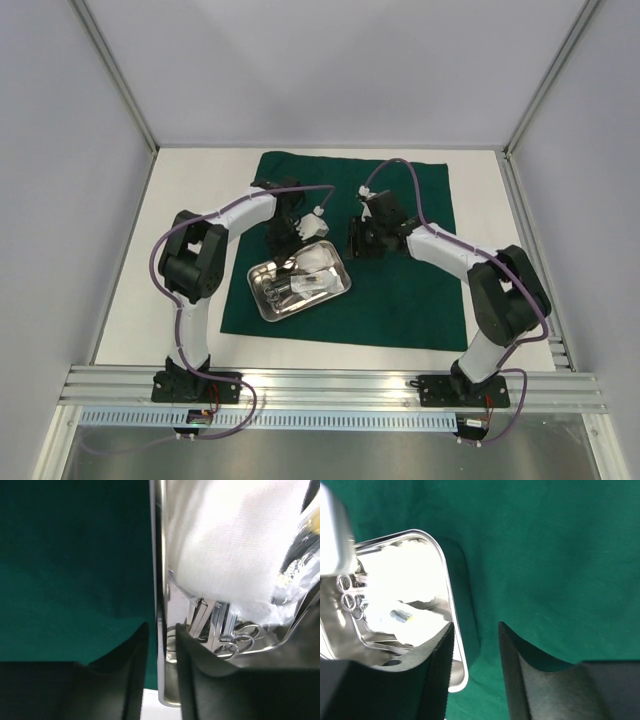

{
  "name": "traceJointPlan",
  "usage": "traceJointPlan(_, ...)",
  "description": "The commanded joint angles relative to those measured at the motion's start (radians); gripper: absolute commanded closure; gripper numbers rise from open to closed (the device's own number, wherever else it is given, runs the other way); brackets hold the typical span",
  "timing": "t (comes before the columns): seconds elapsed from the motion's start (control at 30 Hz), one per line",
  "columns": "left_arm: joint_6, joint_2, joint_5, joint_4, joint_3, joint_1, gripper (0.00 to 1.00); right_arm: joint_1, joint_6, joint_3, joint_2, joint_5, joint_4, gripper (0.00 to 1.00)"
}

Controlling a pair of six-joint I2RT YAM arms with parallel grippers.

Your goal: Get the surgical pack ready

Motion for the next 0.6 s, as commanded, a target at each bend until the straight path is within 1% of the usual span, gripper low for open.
traceJointPlan(0.0, 0.015, -0.018, 0.013, -0.005, 0.051, -0.002, 0.61, 0.017, -0.006, 0.019, 0.031, -0.036, 0.051, 0.59)
traceJointPlan(0.03, 0.013, -0.019, 0.014, -0.005, 0.054, -0.002, 0.56, 0.02, -0.008, 0.025, 0.037, -0.036, 0.046, 0.6)
traceJointPlan(0.07, 0.01, -0.019, 0.011, -0.005, 0.057, -0.002, 0.48, 0.023, -0.009, 0.034, 0.051, -0.036, 0.041, 0.6)
traceJointPlan(0.17, -0.005, -0.045, -0.006, -0.016, 0.062, -0.002, 0.38, 0.033, -0.011, 0.043, 0.062, -0.036, 0.04, 0.63)
traceJointPlan(0.33, -0.036, -0.143, -0.026, -0.008, 0.042, 0.017, 0.3, 0.042, -0.017, 0.058, 0.08, -0.033, 0.031, 0.65)
traceJointPlan(0.43, -0.082, -0.176, 0.029, -0.016, 0.053, 0.086, 0.27, 0.042, -0.02, 0.061, 0.088, -0.025, 0.032, 0.66)
traceJointPlan(0.5, -0.112, -0.179, 0.072, -0.002, 0.054, 0.158, 0.24, 0.042, -0.017, 0.069, 0.097, -0.016, 0.029, 0.67)
traceJointPlan(0.53, -0.153, -0.17, 0.073, 0.024, 0.054, 0.18, 0.24, 0.042, -0.015, 0.074, 0.111, -0.011, 0.029, 0.68)
traceJointPlan(0.57, -0.171, -0.159, 0.05, 0.034, 0.054, 0.226, 0.24, 0.043, -0.009, 0.078, 0.118, -0.005, 0.024, 0.69)
